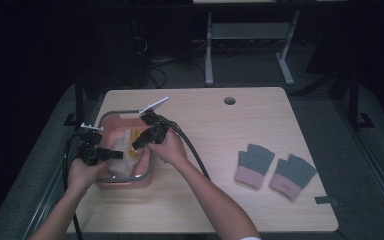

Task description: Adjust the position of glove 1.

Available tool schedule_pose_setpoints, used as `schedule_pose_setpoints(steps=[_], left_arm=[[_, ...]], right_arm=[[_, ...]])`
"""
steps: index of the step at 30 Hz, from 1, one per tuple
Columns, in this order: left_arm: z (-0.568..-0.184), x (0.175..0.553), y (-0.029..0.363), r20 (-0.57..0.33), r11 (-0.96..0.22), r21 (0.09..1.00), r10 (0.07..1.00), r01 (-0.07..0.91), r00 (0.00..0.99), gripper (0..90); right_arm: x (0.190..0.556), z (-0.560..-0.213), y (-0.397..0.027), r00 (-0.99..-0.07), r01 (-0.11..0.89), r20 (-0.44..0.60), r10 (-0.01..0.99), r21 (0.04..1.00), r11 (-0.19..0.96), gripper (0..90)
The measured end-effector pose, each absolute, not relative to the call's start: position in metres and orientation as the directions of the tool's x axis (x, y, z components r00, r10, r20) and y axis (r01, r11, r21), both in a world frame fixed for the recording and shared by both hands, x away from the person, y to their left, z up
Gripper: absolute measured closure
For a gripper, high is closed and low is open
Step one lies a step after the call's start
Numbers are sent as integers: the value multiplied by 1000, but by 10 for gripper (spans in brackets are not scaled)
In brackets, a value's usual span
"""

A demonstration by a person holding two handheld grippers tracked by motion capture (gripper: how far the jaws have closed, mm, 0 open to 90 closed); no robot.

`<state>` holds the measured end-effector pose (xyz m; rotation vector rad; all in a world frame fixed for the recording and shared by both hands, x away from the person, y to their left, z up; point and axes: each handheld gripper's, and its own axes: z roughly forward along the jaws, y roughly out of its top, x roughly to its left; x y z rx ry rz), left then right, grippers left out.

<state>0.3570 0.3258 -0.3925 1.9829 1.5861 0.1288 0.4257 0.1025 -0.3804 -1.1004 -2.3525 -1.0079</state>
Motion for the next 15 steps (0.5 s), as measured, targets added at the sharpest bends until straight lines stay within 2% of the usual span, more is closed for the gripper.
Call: schedule_pose_setpoints(steps=[9,15], left_arm=[[-370,359,330,-230,-120,532,932,838,279,594],[-378,363,320,-188,-180,486,934,856,303,661]], right_arm=[[420,-375,87,-651,759,579,491,488,430,685],[417,-370,79,-661,750,574,483,508,423,686]])
